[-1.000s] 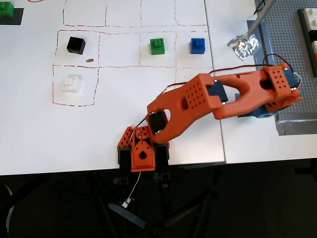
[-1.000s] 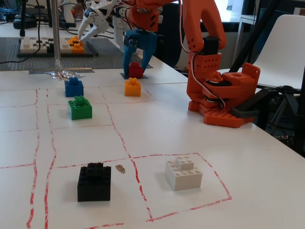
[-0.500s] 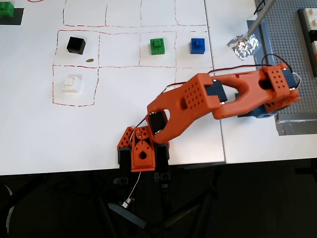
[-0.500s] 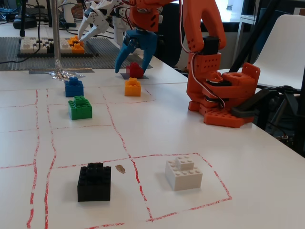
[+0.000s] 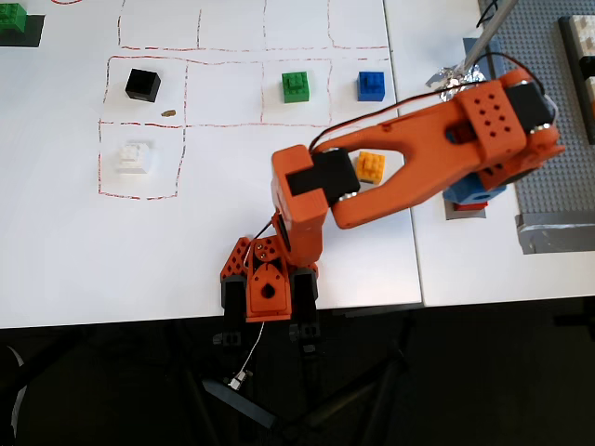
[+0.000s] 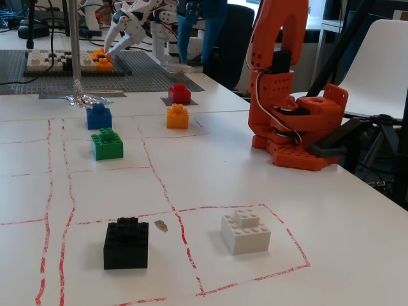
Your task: Grab the block and put it in the grey marker
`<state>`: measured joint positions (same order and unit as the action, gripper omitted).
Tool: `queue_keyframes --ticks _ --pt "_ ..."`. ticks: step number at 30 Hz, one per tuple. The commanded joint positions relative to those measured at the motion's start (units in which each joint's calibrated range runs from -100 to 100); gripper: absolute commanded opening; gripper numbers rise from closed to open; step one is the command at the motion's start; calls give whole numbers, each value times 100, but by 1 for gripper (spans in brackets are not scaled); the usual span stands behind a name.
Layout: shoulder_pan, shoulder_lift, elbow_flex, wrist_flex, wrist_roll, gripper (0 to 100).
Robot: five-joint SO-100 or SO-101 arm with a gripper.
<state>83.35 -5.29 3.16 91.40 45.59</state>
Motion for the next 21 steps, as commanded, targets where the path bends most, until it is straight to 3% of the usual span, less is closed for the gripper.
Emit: queue_keyframes --ticks 1,10,21 --pt "-629 -1208 373 19 -186 12" --pt "-3134 -2113 1697 -201 -1499 0" --pt "-6381 -2569 2522 -1744 -3780 0"
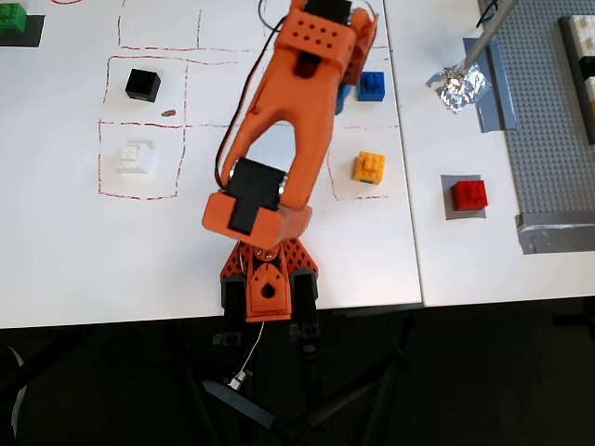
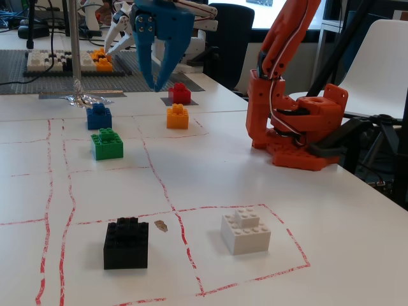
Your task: Grab the block and put it in the grey marker
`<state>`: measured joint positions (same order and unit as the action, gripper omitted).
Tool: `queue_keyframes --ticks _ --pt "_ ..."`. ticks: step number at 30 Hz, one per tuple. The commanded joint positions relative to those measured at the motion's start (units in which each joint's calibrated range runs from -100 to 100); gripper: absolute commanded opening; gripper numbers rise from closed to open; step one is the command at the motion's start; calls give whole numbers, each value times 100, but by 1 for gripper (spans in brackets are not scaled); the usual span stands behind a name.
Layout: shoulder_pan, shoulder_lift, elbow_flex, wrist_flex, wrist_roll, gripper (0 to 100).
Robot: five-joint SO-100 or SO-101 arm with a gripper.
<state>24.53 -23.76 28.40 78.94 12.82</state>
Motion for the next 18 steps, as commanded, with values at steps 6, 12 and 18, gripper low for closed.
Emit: queue_keyframes --ticks 6,12,18 --pt "-1487 -1583 1285 -1771 -1294 0" --pt "-1998 -3022 2926 -2906 -1519 0" --pt "-2404 -4556 4576 -3282 -1465 0"
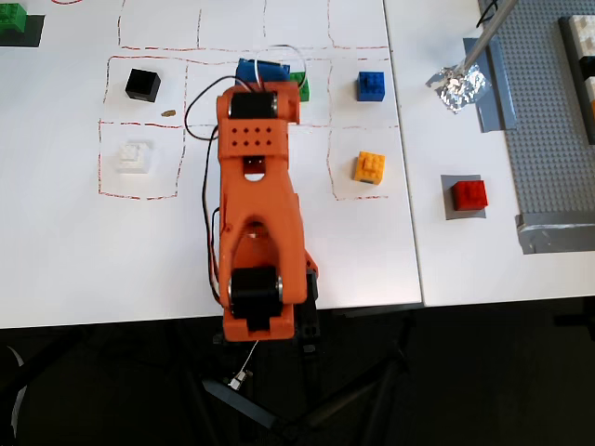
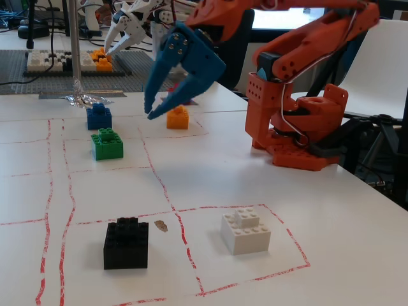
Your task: Grab the block and put it in the grey marker
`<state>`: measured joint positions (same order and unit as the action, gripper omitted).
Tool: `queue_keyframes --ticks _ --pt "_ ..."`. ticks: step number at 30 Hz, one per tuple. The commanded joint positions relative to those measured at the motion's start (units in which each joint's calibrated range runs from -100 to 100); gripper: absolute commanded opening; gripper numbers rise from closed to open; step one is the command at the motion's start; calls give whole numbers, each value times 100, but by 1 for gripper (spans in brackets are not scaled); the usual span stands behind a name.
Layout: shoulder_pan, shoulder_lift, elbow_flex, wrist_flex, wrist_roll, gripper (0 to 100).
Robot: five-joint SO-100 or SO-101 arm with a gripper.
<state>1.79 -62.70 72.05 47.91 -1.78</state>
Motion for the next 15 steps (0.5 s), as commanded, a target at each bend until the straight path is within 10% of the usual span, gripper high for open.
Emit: queue_keyframes --ticks 1,15 --pt "-175 -826 438 -179 -20 0" --pt "-501 -2567 2306 -105 -34 0"
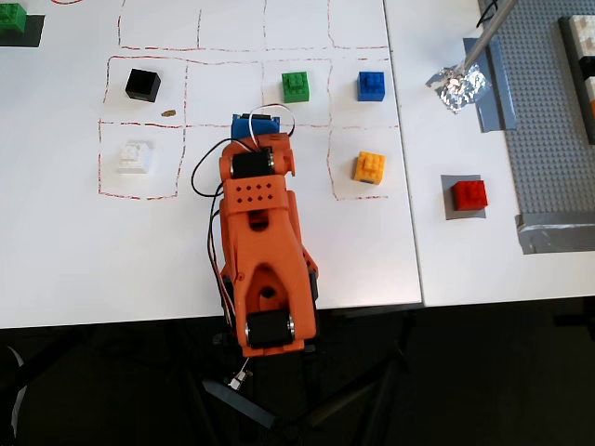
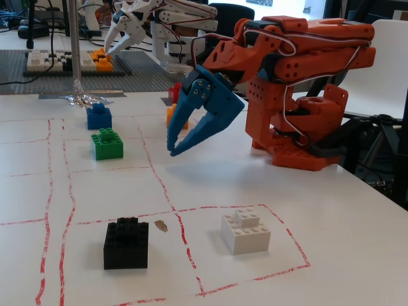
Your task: Grab the block and put it in the grey marker
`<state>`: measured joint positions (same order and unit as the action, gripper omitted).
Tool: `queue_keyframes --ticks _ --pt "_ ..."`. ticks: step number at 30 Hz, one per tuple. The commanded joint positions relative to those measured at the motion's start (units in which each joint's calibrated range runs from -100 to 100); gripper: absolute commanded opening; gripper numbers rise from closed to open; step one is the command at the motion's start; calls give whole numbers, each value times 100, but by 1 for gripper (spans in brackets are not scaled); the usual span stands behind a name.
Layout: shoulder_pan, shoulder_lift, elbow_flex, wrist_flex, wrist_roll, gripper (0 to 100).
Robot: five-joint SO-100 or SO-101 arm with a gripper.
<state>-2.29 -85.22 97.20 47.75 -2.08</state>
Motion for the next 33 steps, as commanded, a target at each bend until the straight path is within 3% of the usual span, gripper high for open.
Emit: queue_keyframes --ticks 1,15,33 --pt "-119 -427 -165 -32 15 0" --pt "181 -1427 252 352 98 0" --pt "48 -1435 252 368 205 0"
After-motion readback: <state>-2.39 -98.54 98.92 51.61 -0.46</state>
